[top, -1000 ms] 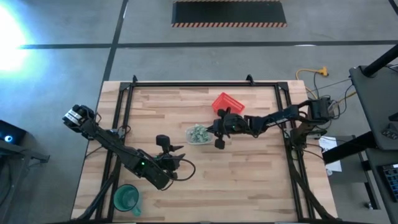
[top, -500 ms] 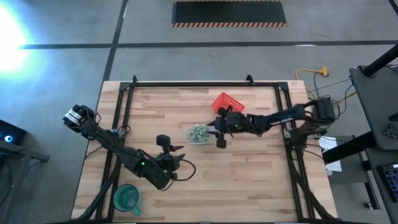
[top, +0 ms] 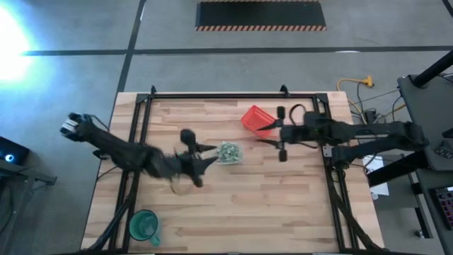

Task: Pick and place items into bin
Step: Return to Home Position

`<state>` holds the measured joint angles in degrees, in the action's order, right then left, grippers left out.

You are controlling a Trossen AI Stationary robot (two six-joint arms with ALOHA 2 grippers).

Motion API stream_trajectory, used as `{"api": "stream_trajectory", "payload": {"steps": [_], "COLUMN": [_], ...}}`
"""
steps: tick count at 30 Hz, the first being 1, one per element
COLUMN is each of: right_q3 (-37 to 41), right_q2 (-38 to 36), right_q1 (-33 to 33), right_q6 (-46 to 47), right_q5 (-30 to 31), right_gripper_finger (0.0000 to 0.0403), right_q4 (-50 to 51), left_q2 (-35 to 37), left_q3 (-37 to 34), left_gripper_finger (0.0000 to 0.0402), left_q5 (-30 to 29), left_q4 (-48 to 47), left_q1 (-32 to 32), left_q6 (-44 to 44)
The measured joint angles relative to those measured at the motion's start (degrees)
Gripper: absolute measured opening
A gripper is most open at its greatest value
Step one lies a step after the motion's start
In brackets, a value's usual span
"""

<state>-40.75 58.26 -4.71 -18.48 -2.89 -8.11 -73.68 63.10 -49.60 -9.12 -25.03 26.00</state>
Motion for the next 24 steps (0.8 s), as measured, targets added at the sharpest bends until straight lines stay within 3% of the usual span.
{"api": "stream_trajectory", "payload": {"steps": [3, 5, 10, 15, 24], "right_q3": [0.0, 0.1, 1.6, 5.9, 16.5], "right_q2": [-4.7, -6.8, -10.4, -15.6, -30.5], "right_q1": [0.0, 0.0, -0.2, -1.3, -3.7], "right_q6": [-1.6, -2.2, -2.6, -2.5, 1.9], "right_q5": [-2.4, -3.1, -3.1, -3.1, -3.0], "right_gripper_finger": [0.0152, 0.015, 0.0143, 0.0138, 0.0136], "right_q4": [4.8, 8.9, 12.6, 10.1, 5.8], "left_q2": [6.8, 9.5, 12.9, 16.2, 30.4], "left_q3": [-5.1, -9.7, -23.3, -34.0, -46.1], "left_gripper_finger": [0.0155, 0.0155, 0.0155, 0.0155, 0.0155], "left_q5": [23.9, 30.3, 31.6, 33.5, 33.5], "left_q4": [7.2, 14.6, 31.8, 43.4, 45.1], "left_q1": [6.4, 10.7, 20.9, 24.6, 24.5], "left_q6": [2.7, 4.4, 4.4, 2.9, -2.3]}}
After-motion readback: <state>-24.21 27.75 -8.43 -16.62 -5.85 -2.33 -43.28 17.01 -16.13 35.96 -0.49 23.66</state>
